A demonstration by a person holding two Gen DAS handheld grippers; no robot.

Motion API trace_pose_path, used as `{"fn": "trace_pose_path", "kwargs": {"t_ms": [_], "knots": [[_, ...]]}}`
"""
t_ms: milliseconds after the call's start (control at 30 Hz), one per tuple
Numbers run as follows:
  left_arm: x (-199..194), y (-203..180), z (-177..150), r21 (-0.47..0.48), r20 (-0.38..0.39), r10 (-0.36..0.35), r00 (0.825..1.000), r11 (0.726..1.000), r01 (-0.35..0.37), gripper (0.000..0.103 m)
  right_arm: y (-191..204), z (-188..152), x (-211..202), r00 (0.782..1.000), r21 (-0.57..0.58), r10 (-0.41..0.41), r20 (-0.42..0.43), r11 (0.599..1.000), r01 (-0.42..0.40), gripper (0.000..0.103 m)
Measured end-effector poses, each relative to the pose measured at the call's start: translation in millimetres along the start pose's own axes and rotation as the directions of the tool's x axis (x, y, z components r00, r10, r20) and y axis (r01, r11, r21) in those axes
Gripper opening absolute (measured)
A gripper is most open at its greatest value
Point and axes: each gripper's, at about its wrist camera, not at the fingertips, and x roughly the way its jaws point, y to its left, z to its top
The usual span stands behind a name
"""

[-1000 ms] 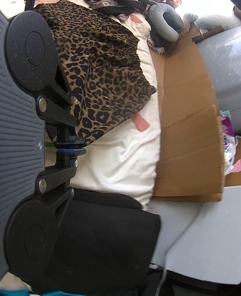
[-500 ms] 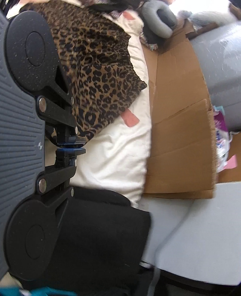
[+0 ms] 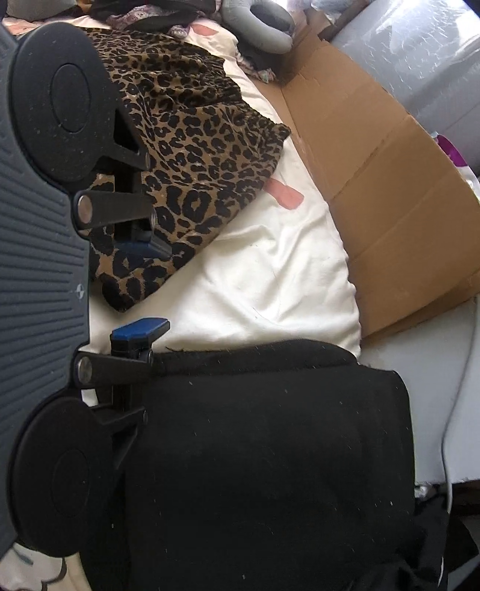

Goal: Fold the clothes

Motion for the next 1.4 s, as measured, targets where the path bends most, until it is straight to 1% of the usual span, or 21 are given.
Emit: {"fn": "trace_pose_path", "kwargs": {"t_ms": [100, 267, 300, 333, 400, 500, 600, 700, 767, 833, 900, 967, 1033, 1100, 1167, 1200, 1233, 1267, 1300, 1367, 1400], "knots": [[0.4, -1.2, 2.4, 0.005, -0.004, 0.009, 1.0, 1.0, -0.009, 0.002, 2.1, -4.7, 11.6, 1.0, -0.028, 0.011, -0.019, 1.0, -0.011, 0.043], [-4.2, -0.4, 4.7, 0.006, -0.003, 0.015, 1.0, 1.0, -0.015, 0.002, 2.1, -10.8, 28.2, 0.999, -0.062, -0.014, -0.05, 0.998, 0.011, 0.044], [-7.2, 0.2, 5.2, 0.008, 0.0, 0.016, 1.0, 1.0, -0.016, 0.002, 3.6, -9.4, 28.4, 0.998, -0.08, -0.02, -0.057, 0.997, 0.016, 0.038], [-10.3, 1.0, 5.7, 0.009, 0.003, 0.016, 1.0, 1.0, -0.016, 0.002, 5.0, -8.0, 28.5, 0.998, -0.098, -0.027, -0.064, 0.995, 0.02, 0.017], [-17.7, 2.4, 6.4, 0.021, 0.012, 0.022, 1.0, 1.0, -0.022, 0.002, 8.3, -3.9, 26.8, 0.996, -0.132, -0.028, -0.079, 0.991, 0.017, 0.005], [-25.1, 2.0, 7.4, 0.058, 0.022, 0.065, 0.998, 0.996, -0.066, 0.0, 15.7, 6.0, 19.2, 0.996, -0.185, -0.034, -0.079, 0.982, 0.019, 0.002], [-30.4, 9.4, 9.8, 0.058, 0.03, 0.099, 0.995, 0.993, -0.101, 0.0, 20.9, 18.2, 14.0, 0.997, -0.218, -0.057, -0.056, 0.975, 0.044, 0.002], [-30.9, 17.9, 11.8, 0.023, 0.025, 0.087, 0.996, 0.996, -0.088, 0.0, 26.4, 27.4, 17.0, 0.996, -0.234, -0.078, -0.051, 0.97, 0.064, 0.002], [-29.3, 18.8, 14.5, 0.018, 0.007, 0.056, 0.998, 0.998, -0.056, 0.0, 30.1, 31.0, 22.1, 0.994, -0.246, -0.094, -0.046, 0.966, 0.08, 0.002], [-26.3, 16.0, 19.3, 0.015, -0.01, 0.031, 0.999, 0.999, -0.031, 0.011, 30.8, 32.0, 25.9, 0.994, -0.241, -0.098, -0.046, 0.967, 0.084, 0.002], [-23.8, 10.1, 24.1, 0.027, -0.008, 0.013, 1.0, 1.0, -0.013, 0.029, 31.5, 33.0, 29.8, 0.994, -0.237, -0.102, -0.046, 0.968, 0.088, 0.002], [-22.6, 2.9, 30.0, 0.056, -0.004, 0.009, 1.0, 0.998, -0.008, 0.055, 31.9, 32.8, 31.7, 0.994, -0.229, -0.103, -0.046, 0.969, 0.089, 0.002], [-19.2, -2.8, 35.7, 0.078, -0.001, 0.021, 1.0, 0.997, -0.02, 0.061, 32.1, 32.2, 30.3, 0.994, -0.219, -0.099, -0.045, 0.972, 0.087, 0.007], [-11.8, -8.2, 38.4, 0.083, -0.008, 0.036, 0.999, 0.996, -0.035, 0.061, 30.6, 31.7, 27.2, 0.995, -0.202, -0.085, -0.043, 0.977, 0.074, 0.007], [-2.0, -11.9, 40.0, 0.093, -0.024, 0.059, 0.998, 0.994, -0.056, 0.059, 28.3, 30.9, 21.6, 0.997, -0.184, -0.071, -0.036, 0.981, 0.063, 0.016], [2.4, -12.5, 39.8, 0.098, -0.035, 0.065, 0.997, 0.993, -0.062, 0.057, 27.5, 30.2, 18.7, 0.997, -0.178, -0.069, -0.03, 0.982, 0.063, 0.026], [6.8, -13.1, 39.6, 0.102, -0.046, 0.071, 0.996, 0.993, -0.066, 0.053, 26.7, 29.6, 15.8, 0.997, -0.173, -0.067, -0.024, 0.983, 0.062, 0.034], [9.9, -12.6, 38.6, 0.101, -0.052, 0.079, 0.996, 0.992, -0.073, 0.045, 25.9, 28.5, 12.0, 0.998, -0.172, -0.063, -0.015, 0.983, 0.06, 0.036], [11.1, -11.5, 37.3, 0.097, -0.053, 0.078, 0.995, 0.993, -0.073, 0.043, 25.0, 27.8, 8.3, 0.998, -0.17, -0.058, -0.008, 0.984, 0.056, 0.037], [11.9, -8.6, 34.0, 0.079, -0.056, 0.067, 0.996, 0.995, -0.062, 0.031, 23.0, 25.8, 0.3, 0.999, -0.168, -0.053, 0.007, 0.984, 0.053, 0.038], [9.9, -6.1, 32.5, 0.062, -0.052, 0.053, 0.997, 0.997, -0.05, 0.031, 21.5, 24.3, -3.6, 0.998, -0.169, -0.054, 0.016, 0.984, 0.056, 0.039]]}}
